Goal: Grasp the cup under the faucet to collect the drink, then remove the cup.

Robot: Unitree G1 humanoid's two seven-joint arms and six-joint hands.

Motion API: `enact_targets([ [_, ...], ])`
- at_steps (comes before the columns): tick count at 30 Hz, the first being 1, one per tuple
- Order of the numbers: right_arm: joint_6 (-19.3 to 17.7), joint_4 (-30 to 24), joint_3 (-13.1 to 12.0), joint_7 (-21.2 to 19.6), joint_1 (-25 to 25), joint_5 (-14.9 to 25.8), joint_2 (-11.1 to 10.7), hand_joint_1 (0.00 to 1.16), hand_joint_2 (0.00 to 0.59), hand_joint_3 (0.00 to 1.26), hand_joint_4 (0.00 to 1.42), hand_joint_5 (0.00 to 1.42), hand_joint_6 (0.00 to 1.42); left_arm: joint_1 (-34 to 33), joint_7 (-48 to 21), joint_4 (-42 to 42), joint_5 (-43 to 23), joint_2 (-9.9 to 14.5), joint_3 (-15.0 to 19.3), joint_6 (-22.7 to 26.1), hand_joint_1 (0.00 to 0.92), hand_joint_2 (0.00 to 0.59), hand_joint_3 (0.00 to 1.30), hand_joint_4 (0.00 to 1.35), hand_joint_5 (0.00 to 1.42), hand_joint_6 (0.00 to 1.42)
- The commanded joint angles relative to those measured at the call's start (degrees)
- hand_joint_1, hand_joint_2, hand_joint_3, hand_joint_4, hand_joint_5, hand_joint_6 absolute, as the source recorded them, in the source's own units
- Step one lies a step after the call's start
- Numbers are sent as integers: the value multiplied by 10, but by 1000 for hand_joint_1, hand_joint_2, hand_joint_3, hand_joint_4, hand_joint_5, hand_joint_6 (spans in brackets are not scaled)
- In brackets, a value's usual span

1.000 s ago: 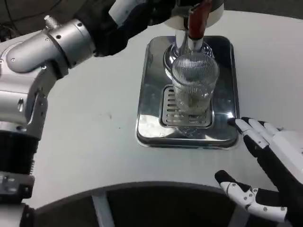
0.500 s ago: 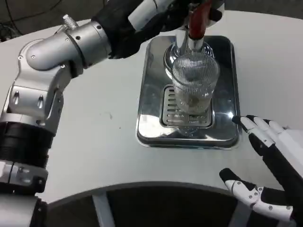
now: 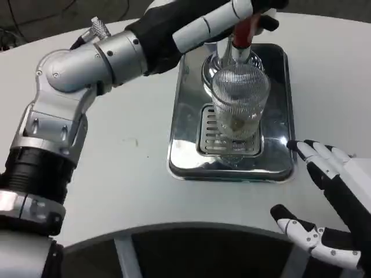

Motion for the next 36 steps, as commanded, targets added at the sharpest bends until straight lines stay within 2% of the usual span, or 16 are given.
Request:
enact_targets([
  [1,13,-8,3,-5,1,20,7,328,407,44,0,0,0,7,-2,10,17,0,-9,-37,0,132,94,13,123,93],
  [8,77,18,-12,-2,-20,90,6,323,392,43,0,0,0,13,-5,17,29,1,-12,-68,0,122,91,9,111,90],
  [13,95,34,-29,-43,-25,169,2,330,364,8,0,0,0,11,-13,24,40,5,-24,-95,0,121,93,9,110,85],
  [19,112,54,-32,-88,-28,231,-8,384,326,0,0,0,0,10,-17,32,54,9,-34,-122,0,120,97,9,110,79],
  [22,109,67,-34,-116,-30,261,-9,411,327,0,0,0,0,10,-18,36,60,10,-37,-133,0,120,98,13,109,77],
  [24,104,76,-34,-135,-32,280,-10,458,299,0,0,0,0,9,-16,38,62,11,-39,-139,0,119,98,14,108,77],
  [27,96,91,-31,-164,-33,307,-11,470,294,0,0,0,0,10,-15,39,63,13,-41,-146,0,119,98,16,108,77],
  [29,88,102,-26,-187,-33,324,-15,567,264,0,0,0,0,10,-15,39,63,13,-43,-150,0,119,98,16,107,77],
  [30,84,109,-23,-199,-34,331,-15,577,262,0,0,0,0,11,-15,39,62,13,-43,-151,0,119,100,16,107,77],
  [36,43,190,0,-282,-64,354,-15,667,236,0,0,0,0,16,-9,31,59,16,-40,-150,0,118,106,17,109,77],
])
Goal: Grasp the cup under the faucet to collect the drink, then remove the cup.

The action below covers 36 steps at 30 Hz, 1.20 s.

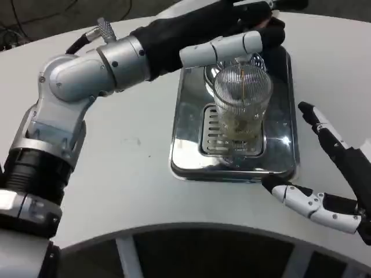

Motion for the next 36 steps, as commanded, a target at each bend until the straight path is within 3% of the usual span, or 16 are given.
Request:
enact_targets([
  [1,-35,55,18,-54,-21,13,1,668,236,0,0,0,0,16,-9,-3,11,2,-10,-10,0,118,106,19,110,77],
  [8,-66,116,37,-113,-54,28,-3,669,231,0,0,0,0,23,-5,-11,9,5,-9,-7,0,116,108,27,118,88],
  [15,-99,186,39,-156,-101,54,-9,668,228,0,0,0,0,27,0,-22,7,6,-8,-2,0,118,108,28,118,90],
  [20,-107,215,43,-168,-122,68,-13,668,225,0,0,0,0,27,-1,-26,7,7,-9,-1,0,120,110,28,120,91],
  [36,-190,350,55,-176,-187,129,-32,646,205,0,0,0,0,24,-1,-29,8,9,-9,4,0,121,118,37,131,92],
])
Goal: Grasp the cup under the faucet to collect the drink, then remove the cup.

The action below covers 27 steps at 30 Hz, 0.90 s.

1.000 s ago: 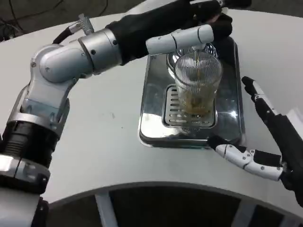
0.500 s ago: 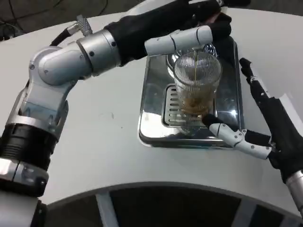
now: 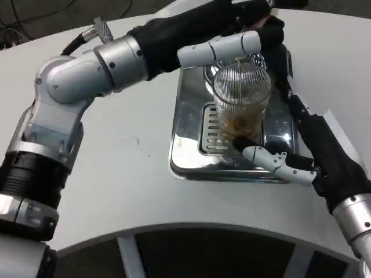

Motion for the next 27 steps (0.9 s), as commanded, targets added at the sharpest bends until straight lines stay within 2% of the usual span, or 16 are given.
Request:
enact_targets([
  [1,-37,41,3,-11,-21,14,-3,646,205,0,0,0,0,12,-11,-3,9,3,-9,2,0,121,118,37,131,92],
  [11,-63,86,8,-33,-43,12,-1,643,204,0,0,0,0,4,-16,7,12,2,-14,-8,0,121,126,38,132,92],
  [27,-69,149,17,-65,-83,4,0,648,208,0,0,0,0,-3,-19,28,10,7,-12,-20,0,121,126,38,132,92],
])
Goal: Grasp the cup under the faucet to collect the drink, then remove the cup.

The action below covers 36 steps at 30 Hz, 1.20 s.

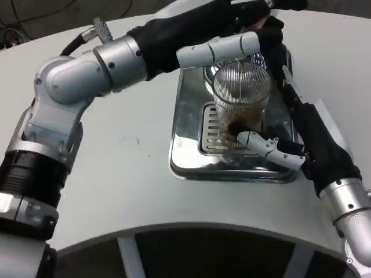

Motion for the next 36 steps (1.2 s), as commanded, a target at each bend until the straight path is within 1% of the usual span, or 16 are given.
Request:
enact_targets([
  [1,-10,25,7,-14,-11,-2,4,649,208,0,0,0,0,1,-18,15,12,6,-9,-9,0,121,126,38,132,92],
  [15,-17,100,18,-30,-61,-2,7,661,206,0,0,0,0,-13,-21,42,13,9,-10,-23,0,121,126,38,132,92],
  [36,-25,142,23,-49,-90,2,21,663,204,0,0,0,0,-27,-23,67,23,12,-19,-53,0,120,137,38,133,92],
])
